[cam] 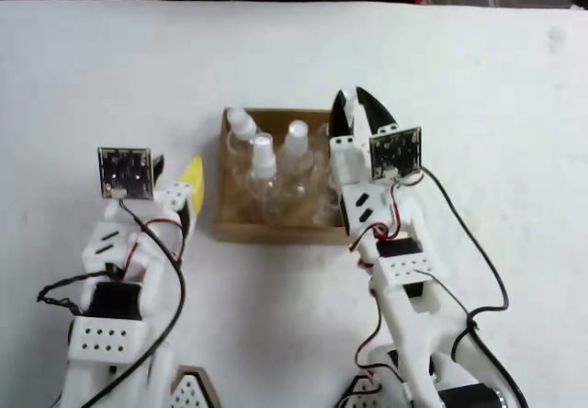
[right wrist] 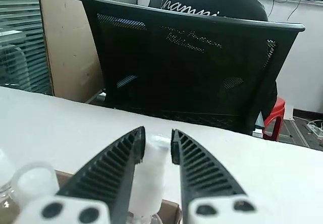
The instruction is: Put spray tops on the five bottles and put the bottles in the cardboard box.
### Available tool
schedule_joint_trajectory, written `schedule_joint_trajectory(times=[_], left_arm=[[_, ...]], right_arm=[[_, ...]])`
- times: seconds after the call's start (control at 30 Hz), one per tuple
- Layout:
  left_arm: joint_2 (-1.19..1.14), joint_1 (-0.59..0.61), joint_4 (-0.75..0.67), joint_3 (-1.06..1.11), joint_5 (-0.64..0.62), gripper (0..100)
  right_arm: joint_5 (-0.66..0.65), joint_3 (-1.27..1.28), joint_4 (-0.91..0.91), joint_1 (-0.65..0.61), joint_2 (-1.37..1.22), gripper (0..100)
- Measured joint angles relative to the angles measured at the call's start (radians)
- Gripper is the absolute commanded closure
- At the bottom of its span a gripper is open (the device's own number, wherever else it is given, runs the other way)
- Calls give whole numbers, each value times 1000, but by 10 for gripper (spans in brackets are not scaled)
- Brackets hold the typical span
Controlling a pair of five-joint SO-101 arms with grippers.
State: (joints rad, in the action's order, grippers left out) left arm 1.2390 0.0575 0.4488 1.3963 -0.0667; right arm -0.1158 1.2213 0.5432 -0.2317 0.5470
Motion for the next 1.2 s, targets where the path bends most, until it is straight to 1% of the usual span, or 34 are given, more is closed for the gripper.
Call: schedule_joint_trajectory(times=[0.8,0.97,1.2], left_arm=[[0,0,0,0,0,824],[0,0,0,0,0,824],[0,0,0,0,0,824]], right_arm=[[5,41,15,-2,0,983],[9,78,132,-2,-38,983],[11,89,362,2,-206,983]])
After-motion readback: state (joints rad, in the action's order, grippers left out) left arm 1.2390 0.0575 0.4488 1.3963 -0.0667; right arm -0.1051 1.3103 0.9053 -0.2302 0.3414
